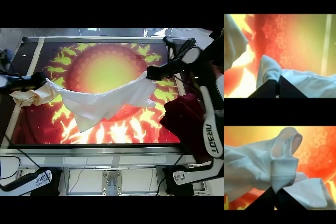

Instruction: Fold the shirts.

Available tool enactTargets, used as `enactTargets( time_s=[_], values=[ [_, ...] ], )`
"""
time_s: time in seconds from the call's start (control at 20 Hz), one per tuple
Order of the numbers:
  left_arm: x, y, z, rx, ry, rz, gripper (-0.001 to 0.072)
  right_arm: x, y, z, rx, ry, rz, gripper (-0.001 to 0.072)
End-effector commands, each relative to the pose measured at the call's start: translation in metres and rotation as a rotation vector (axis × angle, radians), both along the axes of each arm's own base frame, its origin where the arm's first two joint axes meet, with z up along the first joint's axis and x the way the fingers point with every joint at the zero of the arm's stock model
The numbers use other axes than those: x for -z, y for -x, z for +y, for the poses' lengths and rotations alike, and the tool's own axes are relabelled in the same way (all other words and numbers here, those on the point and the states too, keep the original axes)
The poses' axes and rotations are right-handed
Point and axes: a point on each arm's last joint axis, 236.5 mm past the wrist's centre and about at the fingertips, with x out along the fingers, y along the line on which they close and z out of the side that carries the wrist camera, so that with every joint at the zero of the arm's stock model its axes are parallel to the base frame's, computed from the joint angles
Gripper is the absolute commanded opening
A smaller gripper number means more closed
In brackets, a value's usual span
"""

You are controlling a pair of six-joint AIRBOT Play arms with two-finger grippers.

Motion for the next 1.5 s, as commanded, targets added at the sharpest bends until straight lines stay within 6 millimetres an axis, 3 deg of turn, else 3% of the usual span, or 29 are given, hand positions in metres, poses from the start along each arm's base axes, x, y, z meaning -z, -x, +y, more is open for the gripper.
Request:
enactTargets(
  time_s=[0.0, 0.2, 0.25, 0.3, 0.35, 0.4, 0.5, 0.6, 0.75, 0.85, 1.0, 1.1, 1.25, 1.35, 1.45],
  values=[
    [0.041, -0.045, -0.006, -0.034, -0.024, -0.051, 0.0013, 0.062, -0.021, 0.006, 0.038, 0.032, 0.062, 0.0009],
    [0.055, -0.050, -0.001, -0.050, -0.025, -0.040, 0.0016, 0.062, -0.039, -0.004, 0.110, 0.019, 0.016, 0.0012],
    [0.053, -0.051, -0.002, -0.053, -0.017, -0.045, 0.0025, 0.061, -0.039, -0.004, 0.110, 0.018, 0.014, 0.0053],
    [0.049, -0.051, -0.003, -0.054, -0.012, -0.053, 0.0077, 0.058, -0.040, -0.002, 0.109, 0.011, 0.013, 0.0198],
    [0.042, -0.051, -0.001, -0.056, -0.014, -0.066, 0.0399, 0.055, -0.037, -0.002, 0.100, 0.014, 0.022, 0.0342],
    [0.031, -0.050, 0.002, -0.063, -0.017, -0.086, 0.0704, 0.050, -0.035, -0.004, 0.090, 0.025, 0.029, 0.0350],
    [-0.001, -0.041, 0.016, -0.084, -0.021, -0.129, 0.0708, 0.030, -0.025, -0.020, 0.064, 0.082, 0.054, 0.0349],
    [-0.035, -0.018, 0.036, -0.108, -0.022, -0.149, 0.0707, 0.002, -0.011, -0.057, 0.072, 0.190, 0.070, 0.0349],
    [-0.058, 0.040, 0.063, -0.133, -0.033, -0.079, 0.0707, -0.049, 0.016, -0.116, 0.154, 0.295, 0.053, 0.0349],
    [-0.033, 0.094, 0.055, -0.121, 0.010, 0.054, 0.0707, -0.076, 0.036, -0.137, 0.200, 0.291, 0.047, 0.0349],
    [0.036, 0.165, 0.003, -0.194, 0.243, 0.217, 0.0707, -0.091, 0.069, -0.144, 0.205, 0.286, 0.101, 0.0349],
    [0.068, 0.187, -0.040, -0.276, 0.508, 0.211, 0.0707, -0.097, 0.081, -0.129, 0.172, 0.238, 0.119, 0.0349],
    [0.099, 0.208, -0.077, -0.369, 0.780, 0.215, 0.0706, -0.118, 0.072, -0.099, 0.128, 0.115, 0.029, 0.0350],
    [0.122, 0.227, -0.094, -0.362, 0.803, 0.280, 0.0705, -0.134, 0.061, -0.079, 0.109, 0.027, -0.044, 0.0349],
    [0.134, 0.233, -0.103, -0.344, 0.785, 0.307, 0.0704, -0.146, 0.052, -0.065, 0.093, -0.043, -0.096, 0.0349]
  ],
)
